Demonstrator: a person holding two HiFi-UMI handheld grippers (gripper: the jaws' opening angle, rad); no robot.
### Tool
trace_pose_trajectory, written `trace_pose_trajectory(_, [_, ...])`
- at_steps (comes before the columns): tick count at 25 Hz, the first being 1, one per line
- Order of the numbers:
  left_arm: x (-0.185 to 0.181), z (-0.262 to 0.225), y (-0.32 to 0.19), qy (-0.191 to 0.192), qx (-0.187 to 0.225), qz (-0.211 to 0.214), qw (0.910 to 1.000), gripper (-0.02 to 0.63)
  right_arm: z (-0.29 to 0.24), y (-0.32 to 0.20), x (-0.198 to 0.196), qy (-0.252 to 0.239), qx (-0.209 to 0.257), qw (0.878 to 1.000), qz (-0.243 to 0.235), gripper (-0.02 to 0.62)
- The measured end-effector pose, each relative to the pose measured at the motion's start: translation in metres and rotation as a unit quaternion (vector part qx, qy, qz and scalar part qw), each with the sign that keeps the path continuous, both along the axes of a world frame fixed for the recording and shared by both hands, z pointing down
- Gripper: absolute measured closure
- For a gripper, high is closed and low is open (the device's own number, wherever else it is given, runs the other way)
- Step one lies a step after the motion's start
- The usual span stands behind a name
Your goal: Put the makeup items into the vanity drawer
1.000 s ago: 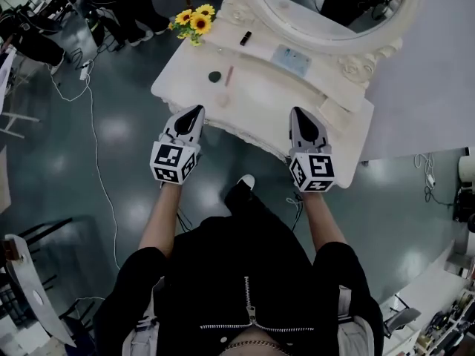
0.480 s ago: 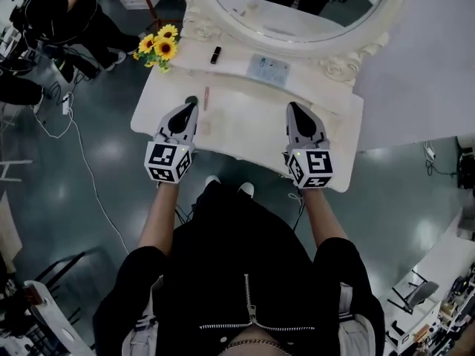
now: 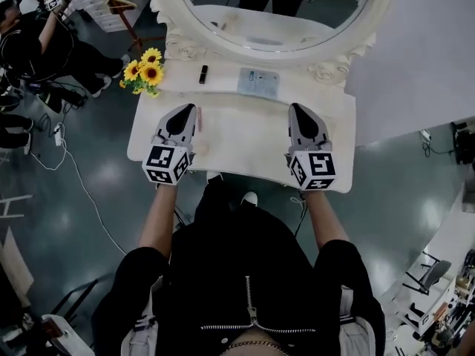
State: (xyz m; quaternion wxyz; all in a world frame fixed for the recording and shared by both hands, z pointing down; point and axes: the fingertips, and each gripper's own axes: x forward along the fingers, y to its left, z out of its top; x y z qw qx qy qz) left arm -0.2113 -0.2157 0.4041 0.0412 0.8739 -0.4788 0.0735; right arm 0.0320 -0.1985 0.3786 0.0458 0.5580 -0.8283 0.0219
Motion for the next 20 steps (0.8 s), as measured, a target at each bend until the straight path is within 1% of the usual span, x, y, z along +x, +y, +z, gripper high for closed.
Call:
trace_pose_trajectory(4, [0.0, 0.011, -0.01, -0.004, -0.007, 0.015, 0.9999, 0.584, 0.009, -0.003, -0.003, 0.001, -0.012, 1.0, 0.007, 0.589])
trace_pose_trajectory(8, [-0.002, 0.032, -0.009, -0.018, -0.021, 0.033, 0.9991, 0.584, 0.03, 0.0, -0.009, 0.001, -0.036, 0.999, 0.01, 0.59])
trace_pose_trajectory(11, [-0.003, 0.043, -0.008, -0.026, -0.023, 0.049, 0.9982, 0.583, 0.039, 0.001, -0.012, -0.002, -0.045, 0.999, 0.013, 0.589])
trace_pose_trajectory(12, [-0.003, 0.047, -0.008, -0.026, -0.026, 0.053, 0.9979, 0.56, 0.041, 0.001, -0.013, -0.003, -0.047, 0.999, 0.014, 0.59])
trace_pose_trajectory(13, [-0.004, 0.05, -0.008, -0.024, -0.031, 0.056, 0.9976, 0.457, 0.043, 0.001, -0.013, -0.004, -0.049, 0.999, 0.015, 0.59])
trace_pose_trajectory(14, [-0.005, 0.053, -0.007, -0.02, -0.038, 0.058, 0.9974, 0.382, 0.044, 0.002, -0.014, -0.004, -0.052, 0.999, 0.015, 0.59])
trace_pose_trajectory(17, [-0.01, 0.057, -0.004, -0.012, -0.044, 0.06, 0.9972, 0.356, 0.049, 0.003, -0.014, -0.004, -0.057, 0.998, 0.015, 0.589])
trace_pose_trajectory(20, [-0.012, 0.065, -0.001, -0.018, -0.052, 0.063, 0.9965, 0.356, 0.051, 0.003, -0.014, -0.003, -0.06, 0.998, 0.014, 0.589])
